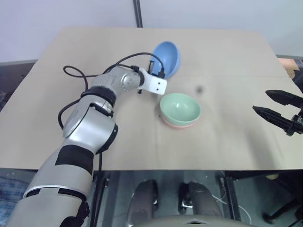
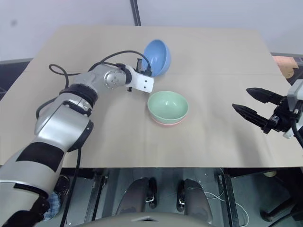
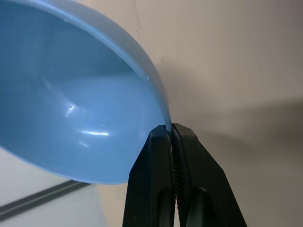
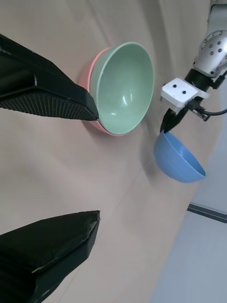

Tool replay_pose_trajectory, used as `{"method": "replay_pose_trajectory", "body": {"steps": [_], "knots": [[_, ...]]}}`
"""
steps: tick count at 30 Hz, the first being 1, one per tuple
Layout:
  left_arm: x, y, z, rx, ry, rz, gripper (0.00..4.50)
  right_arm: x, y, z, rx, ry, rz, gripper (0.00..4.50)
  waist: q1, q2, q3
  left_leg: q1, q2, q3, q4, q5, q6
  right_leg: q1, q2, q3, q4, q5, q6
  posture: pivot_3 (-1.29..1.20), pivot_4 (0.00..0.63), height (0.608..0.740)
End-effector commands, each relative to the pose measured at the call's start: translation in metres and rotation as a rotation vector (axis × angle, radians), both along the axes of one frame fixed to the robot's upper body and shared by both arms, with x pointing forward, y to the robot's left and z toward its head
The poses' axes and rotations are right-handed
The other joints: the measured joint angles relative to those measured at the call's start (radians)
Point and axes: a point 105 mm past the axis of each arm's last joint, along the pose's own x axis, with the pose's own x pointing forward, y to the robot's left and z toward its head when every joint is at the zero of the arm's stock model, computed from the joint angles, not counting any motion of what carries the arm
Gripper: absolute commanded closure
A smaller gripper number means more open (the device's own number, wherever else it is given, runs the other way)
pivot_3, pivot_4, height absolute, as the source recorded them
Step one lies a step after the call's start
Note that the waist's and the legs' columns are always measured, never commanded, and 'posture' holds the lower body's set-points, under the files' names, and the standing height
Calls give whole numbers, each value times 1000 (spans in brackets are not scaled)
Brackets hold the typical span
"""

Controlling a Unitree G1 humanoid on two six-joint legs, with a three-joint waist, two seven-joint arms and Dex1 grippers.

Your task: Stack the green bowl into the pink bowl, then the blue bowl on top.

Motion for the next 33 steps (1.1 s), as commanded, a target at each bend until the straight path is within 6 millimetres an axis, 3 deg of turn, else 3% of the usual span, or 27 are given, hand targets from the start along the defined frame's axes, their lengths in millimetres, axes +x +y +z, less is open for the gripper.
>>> {"method": "replay_pose_trajectory", "body": {"steps": [1,3,6,11,18,27,28,31,33], "knots": [[-19,-36,64,-101,-61,-218,4426,-3,-1,10,-24,-40,1,1170,1,0,0,0,0,0,0,0,0,0,0,0,0,0,0,0,150,740],[-36,-51,79,-156,7,-336,4426,-3,-2,10,-28,-36,1,1170,1,0,0,0,0,0,0,0,0,0,0,0,0,0,0,0,150,740],[-63,-60,87,-184,182,-498,4426,-2,-2,9,-31,-33,3,1170,0,0,0,0,0,0,0,2,-3,0,-1,-1,0,0,0,0,150,740],[-99,-45,80,-53,455,-636,4426,-2,-1,9,-32,-31,9,1170,-13,1,-1,2,0,2,0,3,-4,0,1,1,2,0,0,0,150,740],[-120,-22,60,121,555,-601,4426,-2,-1,8,-32,-31,9,1170,-23,2,-1,3,1,1,1,3,-5,1,2,2,3,0,0,0,150,740],[-127,-14,53,184,595,-600,4426,-2,-1,6,-23,-33,5,1170,-1,2,-1,2,1,0,2,3,-5,1,4,1,2,0,0,0,150,740],[-126,-15,54,176,594,-600,3986,-2,0,6,-23,-33,4,1170,0,2,-1,2,1,0,2,3,-5,1,5,1,2,0,0,0,150,740],[-122,-13,56,180,572,-586,3294,-2,0,4,-20,-32,3,1170,0,2,-1,2,0,0,2,3,-5,1,5,1,2,0,0,0,150,740],[-120,-14,60,162,555,-583,2312,-2,0,3,-18,-31,4,1170,0,2,-1,2,0,0,2,3,-5,1,5,1,2,0,0,0,150,740]]}}
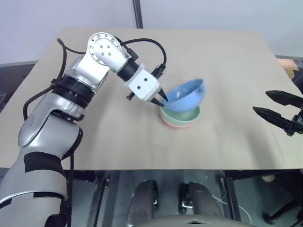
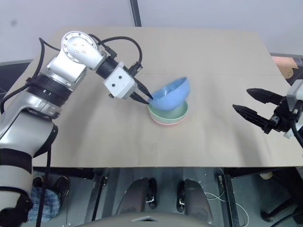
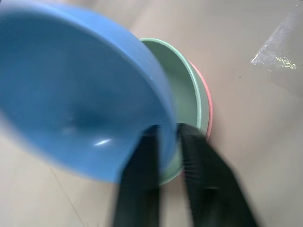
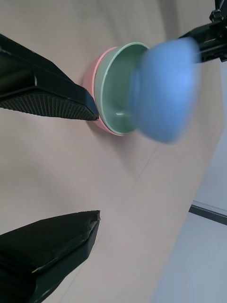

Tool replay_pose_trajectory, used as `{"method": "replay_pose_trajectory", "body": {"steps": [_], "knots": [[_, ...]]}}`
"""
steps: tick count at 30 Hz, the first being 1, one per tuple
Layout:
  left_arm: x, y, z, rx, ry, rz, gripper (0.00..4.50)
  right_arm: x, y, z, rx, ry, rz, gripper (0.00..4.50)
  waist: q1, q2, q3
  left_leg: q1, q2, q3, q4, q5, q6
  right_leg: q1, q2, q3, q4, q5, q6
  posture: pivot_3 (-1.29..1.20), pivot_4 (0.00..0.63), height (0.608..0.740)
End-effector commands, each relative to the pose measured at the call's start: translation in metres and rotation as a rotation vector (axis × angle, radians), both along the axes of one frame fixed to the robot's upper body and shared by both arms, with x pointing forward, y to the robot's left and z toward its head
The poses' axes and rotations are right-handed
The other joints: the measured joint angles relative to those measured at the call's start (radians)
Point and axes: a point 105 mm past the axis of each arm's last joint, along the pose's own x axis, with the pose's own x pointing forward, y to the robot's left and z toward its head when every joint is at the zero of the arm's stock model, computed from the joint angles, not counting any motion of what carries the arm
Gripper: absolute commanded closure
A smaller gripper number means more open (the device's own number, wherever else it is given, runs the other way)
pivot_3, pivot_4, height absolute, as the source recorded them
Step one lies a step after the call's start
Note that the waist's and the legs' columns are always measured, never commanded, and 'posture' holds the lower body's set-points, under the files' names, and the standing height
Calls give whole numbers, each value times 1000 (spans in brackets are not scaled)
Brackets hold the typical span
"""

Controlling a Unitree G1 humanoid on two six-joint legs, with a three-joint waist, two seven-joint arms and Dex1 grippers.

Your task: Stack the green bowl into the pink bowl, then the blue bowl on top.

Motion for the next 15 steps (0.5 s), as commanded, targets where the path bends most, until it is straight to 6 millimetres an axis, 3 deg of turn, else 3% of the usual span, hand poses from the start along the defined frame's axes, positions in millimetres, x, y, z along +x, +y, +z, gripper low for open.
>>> {"method": "replay_pose_trajectory", "body": {"steps": [1,7,15], "knots": [[4,-2,20,-47,-57,5,2312,-2,2,5,-4,-39,5,1170,0,0,0,0,0,0,0,0,0,0,0,0,0,0,0,0,150,740],[18,10,40,-227,9,163,2312,-1,0,4,-4,-29,9,1170,-2,0,0,0,0,0,0,0,0,0,1,0,0,0,0,0,150,740],[28,68,38,-468,137,479,2312,4,-12,3,-14,-11,12,1170,-3,0,0,1,1,1,0,0,0,0,1,1,0,0,0,0,150,740]]}}
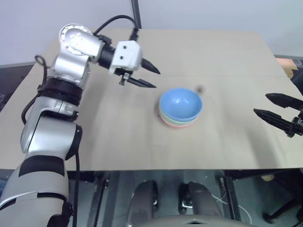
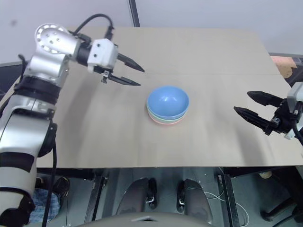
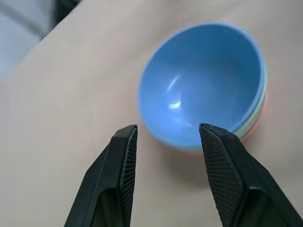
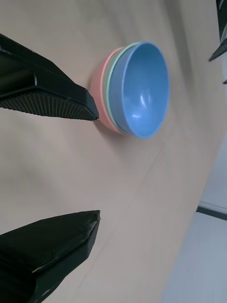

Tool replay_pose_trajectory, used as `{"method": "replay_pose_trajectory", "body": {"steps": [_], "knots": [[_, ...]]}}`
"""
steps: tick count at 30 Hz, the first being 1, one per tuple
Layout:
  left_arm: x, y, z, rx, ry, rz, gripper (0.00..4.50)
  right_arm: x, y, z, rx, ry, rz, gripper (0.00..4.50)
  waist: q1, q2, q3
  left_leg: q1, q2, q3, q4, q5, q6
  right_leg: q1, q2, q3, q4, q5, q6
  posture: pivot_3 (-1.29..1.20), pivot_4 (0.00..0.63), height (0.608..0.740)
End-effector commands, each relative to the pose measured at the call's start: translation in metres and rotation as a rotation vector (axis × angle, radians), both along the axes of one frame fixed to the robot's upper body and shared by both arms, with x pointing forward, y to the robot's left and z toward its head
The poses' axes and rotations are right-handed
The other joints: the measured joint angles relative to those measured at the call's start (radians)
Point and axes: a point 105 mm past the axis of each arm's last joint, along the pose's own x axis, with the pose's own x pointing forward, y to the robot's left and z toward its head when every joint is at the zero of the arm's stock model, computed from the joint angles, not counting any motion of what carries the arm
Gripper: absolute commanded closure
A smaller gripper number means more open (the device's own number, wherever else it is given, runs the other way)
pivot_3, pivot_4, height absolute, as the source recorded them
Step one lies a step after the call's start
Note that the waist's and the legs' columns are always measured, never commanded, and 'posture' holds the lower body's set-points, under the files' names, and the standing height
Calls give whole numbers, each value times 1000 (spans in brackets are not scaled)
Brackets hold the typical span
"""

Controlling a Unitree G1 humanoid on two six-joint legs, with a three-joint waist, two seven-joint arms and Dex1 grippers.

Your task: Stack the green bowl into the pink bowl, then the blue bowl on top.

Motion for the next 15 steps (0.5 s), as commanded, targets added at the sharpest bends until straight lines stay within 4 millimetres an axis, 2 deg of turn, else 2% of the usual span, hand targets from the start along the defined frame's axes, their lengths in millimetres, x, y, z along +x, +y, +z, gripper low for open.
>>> {"method": "replay_pose_trajectory", "body": {"steps": [1,5,7,10,15], "knots": [[1,23,9,-86,-35,121,2312,1,-3,11,-19,-48,14,1170,2,0,0,-1,0,0,0,0,0,0,0,-1,0,0,0,0,150,740],[-9,58,-6,-173,33,284,2312,2,-10,9,-17,-35,21,1170,-2,0,0,0,0,0,0,0,0,0,-4,0,0,0,0,0,150,740],[-17,67,-10,-199,54,333,2312,2,-12,9,-19,-33,24,1170,-1,0,0,0,1,0,-1,0,0,0,-4,0,0,0,0,0,150,740],[-40,91,-20,-288,126,453,2312,0,-20,9,-39,-23,57,1170,-2,0,0,0,1,0,-1,0,0,0,-5,0,0,0,0,0,150,740],[-54,97,-24,-345,152,524,2312,-1,-25,3,-91,-7,106,1170,13,0,0,1,0,-2,-1,-1,1,2,-6,-4,-1,0,0,0,150,740]]}}
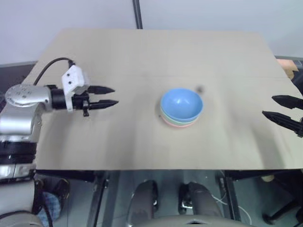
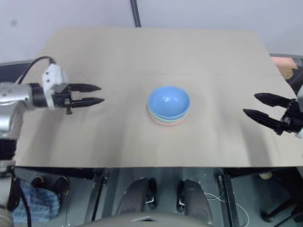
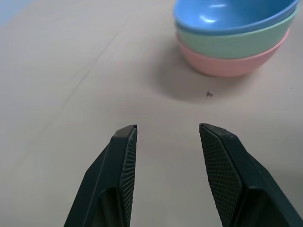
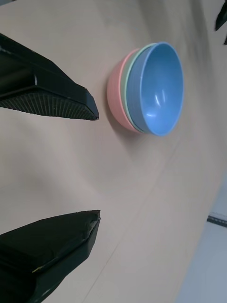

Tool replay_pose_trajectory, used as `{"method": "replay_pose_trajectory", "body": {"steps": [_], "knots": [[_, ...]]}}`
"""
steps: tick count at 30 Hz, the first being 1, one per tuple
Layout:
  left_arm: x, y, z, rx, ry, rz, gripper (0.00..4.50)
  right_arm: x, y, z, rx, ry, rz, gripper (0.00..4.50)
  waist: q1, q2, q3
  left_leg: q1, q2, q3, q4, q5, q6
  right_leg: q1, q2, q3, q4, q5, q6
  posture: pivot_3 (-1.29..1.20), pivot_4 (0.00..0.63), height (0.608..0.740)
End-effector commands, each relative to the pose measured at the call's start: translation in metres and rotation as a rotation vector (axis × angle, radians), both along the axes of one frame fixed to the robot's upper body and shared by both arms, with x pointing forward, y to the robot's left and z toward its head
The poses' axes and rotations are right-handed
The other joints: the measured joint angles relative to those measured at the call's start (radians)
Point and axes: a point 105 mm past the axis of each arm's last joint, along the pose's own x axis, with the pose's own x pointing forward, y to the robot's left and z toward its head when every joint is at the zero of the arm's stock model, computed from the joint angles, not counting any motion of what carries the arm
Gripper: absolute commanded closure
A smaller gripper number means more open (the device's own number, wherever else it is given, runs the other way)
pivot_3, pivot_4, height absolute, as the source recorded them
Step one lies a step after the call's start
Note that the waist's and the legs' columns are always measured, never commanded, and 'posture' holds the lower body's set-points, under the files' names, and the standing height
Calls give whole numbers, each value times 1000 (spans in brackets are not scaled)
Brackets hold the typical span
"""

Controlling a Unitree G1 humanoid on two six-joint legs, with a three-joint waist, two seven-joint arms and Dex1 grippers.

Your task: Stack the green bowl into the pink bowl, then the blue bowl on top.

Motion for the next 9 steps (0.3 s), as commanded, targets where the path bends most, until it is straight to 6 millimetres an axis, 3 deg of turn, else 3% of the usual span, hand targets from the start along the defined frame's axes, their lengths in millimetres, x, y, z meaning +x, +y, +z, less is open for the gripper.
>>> {"method": "replay_pose_trajectory", "body": {"steps": [1,9], "knots": [[-12,-3,20,-31,-67,12,2312,-4,-2,7,-63,-46,50,1170,2,0,0,2,0,0,0,-2,3,2,-1,0,0,0,0,0,150,740],[-18,-9,14,-32,-53,-8,2312,-4,-4,-1,-106,-34,90,1170,-6,0,0,9,0,1,-3,-2,3,8,-1,1,0,0,0,0,150,740]]}}
